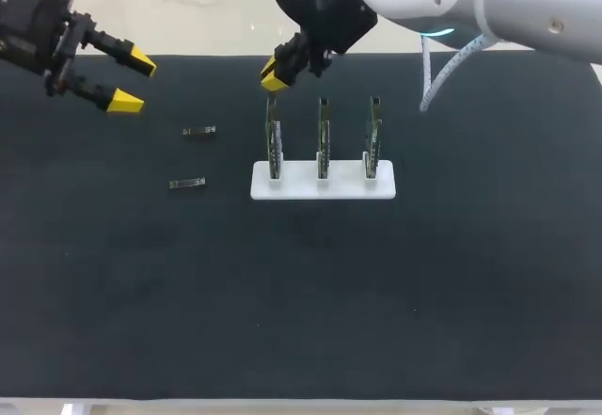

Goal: Pick up the optical module with the left hand, and insert it into the network port with the right hand.

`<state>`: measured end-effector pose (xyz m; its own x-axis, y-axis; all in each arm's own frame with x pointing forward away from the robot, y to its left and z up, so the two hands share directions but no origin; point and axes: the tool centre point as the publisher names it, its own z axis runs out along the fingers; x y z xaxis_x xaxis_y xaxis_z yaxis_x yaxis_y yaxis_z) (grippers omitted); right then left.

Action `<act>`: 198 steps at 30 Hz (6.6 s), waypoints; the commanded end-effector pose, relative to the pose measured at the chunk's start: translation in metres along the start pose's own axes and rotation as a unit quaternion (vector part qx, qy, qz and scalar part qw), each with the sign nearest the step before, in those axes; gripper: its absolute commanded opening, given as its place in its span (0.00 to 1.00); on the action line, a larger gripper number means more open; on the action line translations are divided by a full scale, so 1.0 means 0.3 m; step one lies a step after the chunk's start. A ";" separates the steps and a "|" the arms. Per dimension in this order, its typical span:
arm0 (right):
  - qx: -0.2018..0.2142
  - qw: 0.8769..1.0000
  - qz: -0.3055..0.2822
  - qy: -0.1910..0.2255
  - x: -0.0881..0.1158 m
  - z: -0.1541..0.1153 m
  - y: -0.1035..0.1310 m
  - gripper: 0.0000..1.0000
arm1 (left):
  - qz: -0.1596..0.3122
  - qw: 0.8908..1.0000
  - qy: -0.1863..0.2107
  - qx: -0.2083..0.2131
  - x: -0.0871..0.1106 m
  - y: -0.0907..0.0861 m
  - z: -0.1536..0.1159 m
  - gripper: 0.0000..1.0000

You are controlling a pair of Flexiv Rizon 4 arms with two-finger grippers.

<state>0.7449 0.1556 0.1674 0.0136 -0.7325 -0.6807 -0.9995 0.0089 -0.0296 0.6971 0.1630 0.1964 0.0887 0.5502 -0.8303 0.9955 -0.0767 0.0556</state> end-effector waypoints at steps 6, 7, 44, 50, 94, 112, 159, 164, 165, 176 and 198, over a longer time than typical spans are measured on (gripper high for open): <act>0.003 1.000 -0.001 -0.007 -0.002 0.007 -0.001 0.96 | 0.000 1.000 0.002 0.001 -0.001 0.002 0.001 1.00; 0.004 1.000 -0.002 -0.007 -0.006 0.006 -0.001 1.00 | 0.000 1.000 0.002 0.001 -0.001 0.002 0.001 1.00; 0.010 1.000 0.000 0.013 -0.054 -0.110 -0.019 0.00 | 0.000 1.000 0.002 0.001 -0.001 0.002 0.001 1.00; 0.006 1.000 -0.002 0.003 -0.047 -0.108 -0.023 0.00 | 0.000 1.000 0.002 0.001 -0.001 0.002 0.001 1.00; 0.013 1.000 -0.004 -0.014 0.023 -0.003 -0.001 0.00 | 0.000 1.000 0.002 0.001 -0.001 0.002 0.001 1.00; -0.001 0.999 -0.029 0.028 0.044 0.049 -0.007 0.00 | 0.000 1.000 0.002 0.001 -0.001 0.002 0.001 1.00; 0.009 1.000 -0.015 -0.017 0.089 -0.189 -0.036 0.00 | 0.000 1.000 0.002 0.001 -0.001 0.002 0.001 1.00; 0.011 0.999 -0.025 -0.022 0.144 -0.271 -0.043 0.00 | 0.000 1.000 0.002 0.001 -0.001 0.002 0.001 1.00; 0.011 0.999 -0.026 -0.021 0.155 -0.290 -0.045 0.00 | 0.000 1.000 0.002 0.001 -0.001 0.002 0.001 1.00; 0.016 0.999 -0.029 -0.031 0.287 -0.446 -0.056 0.00 | 0.000 1.000 0.002 0.001 -0.001 0.002 0.001 1.00; 0.028 0.998 -0.024 -0.048 0.374 -0.509 -0.072 1.00 | 0.000 1.000 0.002 0.001 -0.001 0.002 0.001 1.00</act>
<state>0.7643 -0.0309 0.2039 0.0663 -0.6659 -0.7431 -0.9947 0.0146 -0.1018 0.6971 0.1630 0.1964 0.0888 0.5502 -0.8303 0.9955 -0.0767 0.0556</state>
